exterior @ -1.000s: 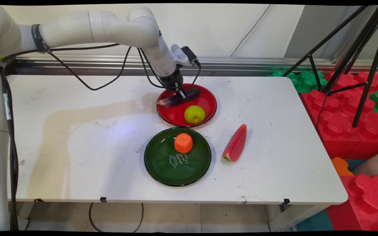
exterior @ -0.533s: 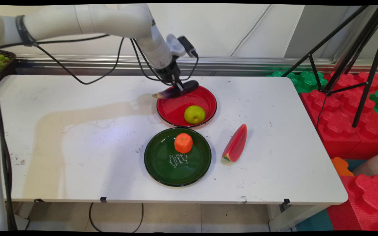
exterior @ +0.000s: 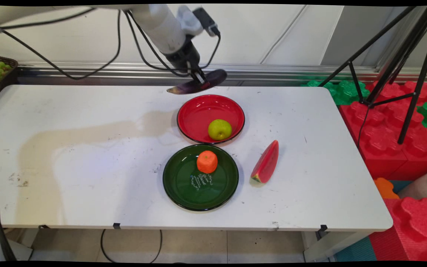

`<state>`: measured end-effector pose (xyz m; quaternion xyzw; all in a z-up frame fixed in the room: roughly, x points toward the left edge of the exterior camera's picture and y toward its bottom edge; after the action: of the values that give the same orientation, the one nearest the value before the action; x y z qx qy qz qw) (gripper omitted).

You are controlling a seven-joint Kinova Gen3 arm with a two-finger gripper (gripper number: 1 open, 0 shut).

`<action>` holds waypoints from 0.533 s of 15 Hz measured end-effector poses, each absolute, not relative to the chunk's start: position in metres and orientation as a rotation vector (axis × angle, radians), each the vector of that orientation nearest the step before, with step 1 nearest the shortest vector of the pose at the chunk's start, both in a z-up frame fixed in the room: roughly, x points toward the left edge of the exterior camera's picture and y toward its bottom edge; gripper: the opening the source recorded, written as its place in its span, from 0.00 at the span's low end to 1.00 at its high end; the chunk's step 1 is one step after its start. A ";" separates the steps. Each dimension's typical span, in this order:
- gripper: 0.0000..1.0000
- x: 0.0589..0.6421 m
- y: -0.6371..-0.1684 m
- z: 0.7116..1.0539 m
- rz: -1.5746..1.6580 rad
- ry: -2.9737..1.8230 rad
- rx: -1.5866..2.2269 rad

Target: Place the picked object on the green plate

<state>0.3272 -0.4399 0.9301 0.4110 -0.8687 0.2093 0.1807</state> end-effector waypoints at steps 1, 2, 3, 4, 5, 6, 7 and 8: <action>0.00 0.326 -0.431 0.942 0.589 -2.449 1.145; 0.00 0.326 -0.420 0.953 0.580 -2.444 1.130; 0.00 0.324 -0.409 0.962 0.567 -2.443 1.112; 0.00 0.321 -0.399 0.970 0.552 -2.446 1.093; 0.00 0.319 -0.387 0.978 0.536 -2.450 1.069; 0.00 0.317 -0.380 0.983 0.527 -2.455 1.053; 0.00 0.314 -0.370 0.989 0.512 -2.462 1.028; 0.00 0.311 -0.358 0.995 0.493 -2.471 1.000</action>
<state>0.3107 -0.3582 0.9950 0.3603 -0.8905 0.1777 0.2136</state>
